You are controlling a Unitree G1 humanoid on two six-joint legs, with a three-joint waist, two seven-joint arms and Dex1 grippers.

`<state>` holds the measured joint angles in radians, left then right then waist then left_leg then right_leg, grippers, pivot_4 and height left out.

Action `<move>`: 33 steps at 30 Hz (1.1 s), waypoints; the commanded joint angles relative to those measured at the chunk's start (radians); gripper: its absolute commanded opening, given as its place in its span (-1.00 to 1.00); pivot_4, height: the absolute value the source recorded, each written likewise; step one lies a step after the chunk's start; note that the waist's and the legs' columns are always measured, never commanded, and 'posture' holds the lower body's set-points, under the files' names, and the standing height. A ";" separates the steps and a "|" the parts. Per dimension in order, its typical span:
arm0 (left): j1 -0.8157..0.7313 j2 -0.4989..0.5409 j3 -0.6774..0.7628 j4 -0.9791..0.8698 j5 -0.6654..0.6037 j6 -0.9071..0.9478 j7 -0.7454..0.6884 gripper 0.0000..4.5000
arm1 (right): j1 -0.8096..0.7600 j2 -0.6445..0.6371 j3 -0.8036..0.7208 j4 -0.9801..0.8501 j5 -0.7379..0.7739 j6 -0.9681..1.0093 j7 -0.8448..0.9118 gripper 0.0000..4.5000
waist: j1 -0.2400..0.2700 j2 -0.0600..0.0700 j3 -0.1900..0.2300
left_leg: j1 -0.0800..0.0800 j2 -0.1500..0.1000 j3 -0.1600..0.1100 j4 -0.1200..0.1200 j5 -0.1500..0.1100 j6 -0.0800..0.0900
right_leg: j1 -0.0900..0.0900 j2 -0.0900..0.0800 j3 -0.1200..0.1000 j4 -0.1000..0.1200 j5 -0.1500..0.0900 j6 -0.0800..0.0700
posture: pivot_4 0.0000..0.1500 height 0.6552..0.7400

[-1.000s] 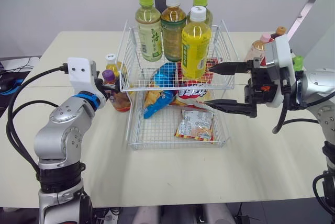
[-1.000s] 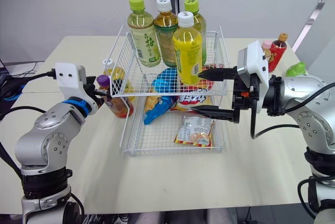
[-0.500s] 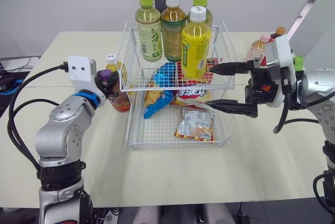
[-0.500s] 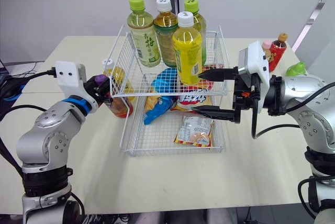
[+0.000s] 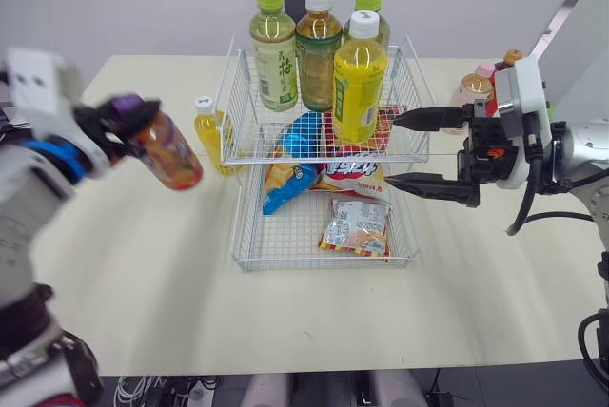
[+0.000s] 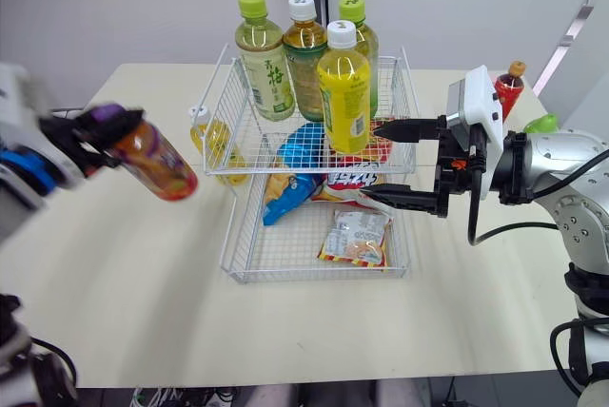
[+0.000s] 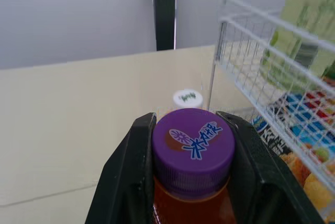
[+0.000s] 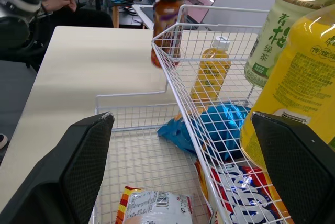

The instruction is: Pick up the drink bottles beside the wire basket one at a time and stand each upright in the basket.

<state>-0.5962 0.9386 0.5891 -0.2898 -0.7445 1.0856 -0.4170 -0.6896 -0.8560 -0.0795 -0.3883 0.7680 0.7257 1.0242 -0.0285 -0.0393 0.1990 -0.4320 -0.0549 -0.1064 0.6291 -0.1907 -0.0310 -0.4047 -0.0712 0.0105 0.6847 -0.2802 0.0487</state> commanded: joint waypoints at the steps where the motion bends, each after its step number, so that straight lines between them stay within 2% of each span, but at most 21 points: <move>1: -0.143 0.143 -0.017 0.111 -0.034 -0.021 -0.119 -0.40 | -0.024 -0.016 -0.029 -0.015 0.002 -0.015 0.006 1.00 | -0.001 0.000 0.000 | 0.000 0.000 0.000 -0.001 0.000 0.000 | 0.000 0.000 0.000 -0.002 0.001 0.000 | 1.00 1.00; 4: -0.301 0.222 -0.103 0.229 -0.046 -0.019 -0.203 -0.40 | -0.022 -0.017 -0.035 -0.052 0.018 0.009 -0.021 1.00 | 0.001 0.000 0.000 | 0.000 0.000 0.000 -0.001 0.000 0.000 | 0.000 0.000 0.000 -0.003 0.000 0.000 | 1.00 1.00; 7: -0.472 0.248 -0.191 0.328 -0.057 0.003 -0.264 -0.40 | -0.017 -0.021 -0.046 -0.080 0.033 0.031 -0.043 1.00 | 0.000 0.000 0.000 | -0.001 0.000 0.000 -0.001 0.000 0.000 | 0.000 0.000 0.000 -0.003 0.001 0.000 | 1.00 1.00; 12: -0.770 0.193 -0.345 0.475 -0.036 0.022 -0.343 -0.40 | -0.012 -0.022 -0.060 -0.089 0.042 0.048 -0.068 1.00 | -0.003 0.000 0.000 | -0.001 0.000 0.001 0.000 0.000 0.000 | 0.000 0.000 0.000 -0.003 0.001 0.001 | 1.00 1.00; 17: -0.942 0.113 -0.443 0.548 -0.030 0.066 -0.430 -0.40 | -0.001 -0.027 -0.070 -0.099 0.052 0.053 -0.088 1.00 | -0.004 0.000 0.000 | -0.001 0.000 0.001 -0.001 0.000 0.000 | 0.000 0.000 0.000 -0.002 0.001 0.001 | 1.00 1.00; 20: -0.962 0.068 -0.490 0.550 -0.019 0.089 -0.471 -0.40 | 0.003 -0.028 -0.072 -0.101 0.053 0.054 -0.097 1.00 | -0.004 0.000 0.000 | -0.001 0.000 0.001 0.000 0.000 0.000 | 0.000 0.000 0.001 -0.002 0.001 0.001 | 1.00 1.00; 26: -0.907 -0.003 -0.564 0.513 0.024 0.072 -0.522 -0.40 | 0.014 -0.028 -0.076 -0.107 0.052 0.052 -0.107 1.00 | -0.006 0.000 0.000 | -0.001 0.000 0.001 -0.001 0.000 0.000 | -0.001 0.000 0.002 -0.002 0.001 0.001 | 1.00 1.00; 33: -0.802 -0.135 -0.610 0.489 0.121 -0.082 -0.526 -0.40 | 0.032 -0.029 -0.085 -0.118 0.055 0.051 -0.121 1.00 | -0.003 0.000 0.000 | -0.001 0.000 0.002 0.000 0.000 0.000 | -0.001 0.000 0.003 -0.002 0.001 0.001 | 1.00 1.00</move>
<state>-1.3715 0.7980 -0.0450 0.2312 -0.6398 1.0626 -0.9340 -0.6496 -0.8710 -0.1316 -0.4776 0.8099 0.7834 0.9122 -0.0319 -0.0390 0.1994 -0.4333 -0.0554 -0.1046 0.6295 -0.1905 -0.0308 -0.4057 -0.0717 0.0136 0.6826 -0.2791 0.0500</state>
